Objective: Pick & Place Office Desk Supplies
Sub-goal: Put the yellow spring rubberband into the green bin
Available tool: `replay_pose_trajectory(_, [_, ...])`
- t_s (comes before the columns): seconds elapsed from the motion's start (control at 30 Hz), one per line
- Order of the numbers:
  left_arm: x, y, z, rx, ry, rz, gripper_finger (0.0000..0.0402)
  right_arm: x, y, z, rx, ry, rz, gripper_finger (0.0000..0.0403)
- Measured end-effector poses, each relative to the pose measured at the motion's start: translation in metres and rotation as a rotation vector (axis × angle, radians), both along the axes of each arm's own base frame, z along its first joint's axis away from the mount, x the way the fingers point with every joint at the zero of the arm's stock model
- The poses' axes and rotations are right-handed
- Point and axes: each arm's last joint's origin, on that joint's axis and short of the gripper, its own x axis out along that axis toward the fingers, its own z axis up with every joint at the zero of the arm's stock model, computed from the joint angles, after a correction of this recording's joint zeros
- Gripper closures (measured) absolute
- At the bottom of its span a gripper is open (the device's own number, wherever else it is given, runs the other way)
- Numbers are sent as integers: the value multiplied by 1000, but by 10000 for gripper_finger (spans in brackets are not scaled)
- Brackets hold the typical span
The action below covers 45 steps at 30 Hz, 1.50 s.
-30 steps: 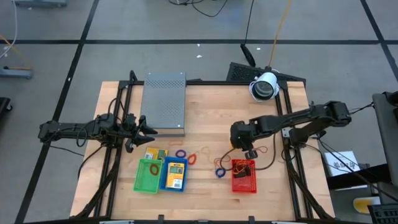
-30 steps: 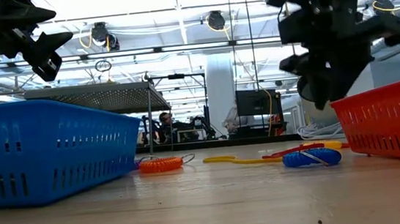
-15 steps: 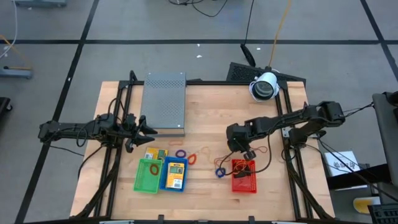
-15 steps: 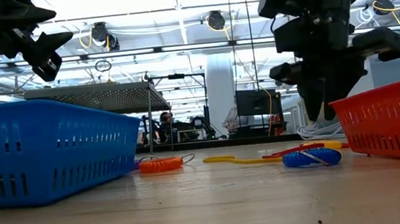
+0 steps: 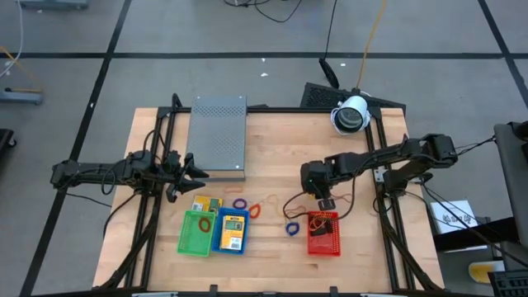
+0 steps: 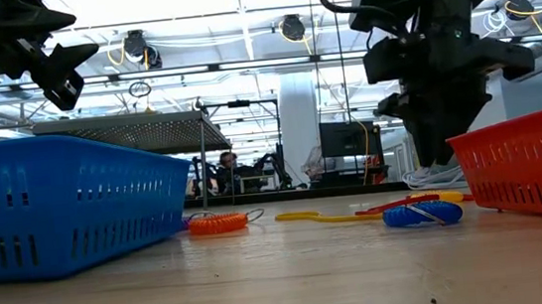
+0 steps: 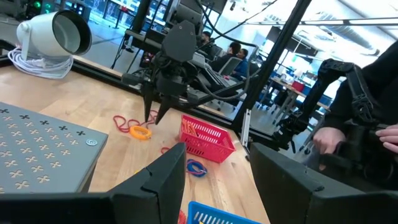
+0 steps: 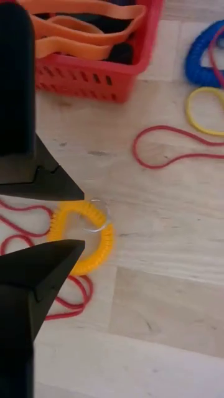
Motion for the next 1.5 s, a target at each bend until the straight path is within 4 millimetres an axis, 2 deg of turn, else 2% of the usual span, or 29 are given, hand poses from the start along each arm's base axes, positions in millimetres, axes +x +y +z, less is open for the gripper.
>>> replay_pose_trajectory(0.17, [0, 0, 0, 0, 0, 0, 215, -6, 2, -12, 17, 14, -47, 303])
replay_pose_trajectory(0.67, [0, 0, 0, 0, 0, 0, 215, -12, 4, -30, 39, -23, -111, 303])
replay_pose_trajectory(0.97, [0, 0, 0, 1, -1, 0, 215, -7, 4, -45, 35, -2, -103, 304])
replay_pose_trajectory(1.1, [0, 0, 0, 1, 0, 0, 215, -6, 4, -45, 21, -16, -73, 325])
replay_pose_trajectory(1.27, [0, 0, 0, 1, 0, 0, 215, -4, 3, -45, 4, -31, -79, 384])
replay_pose_trajectory(1.5, [0, 0, 0, 0, 0, 0, 215, -2, 5, -37, 46, -99, -171, 396])
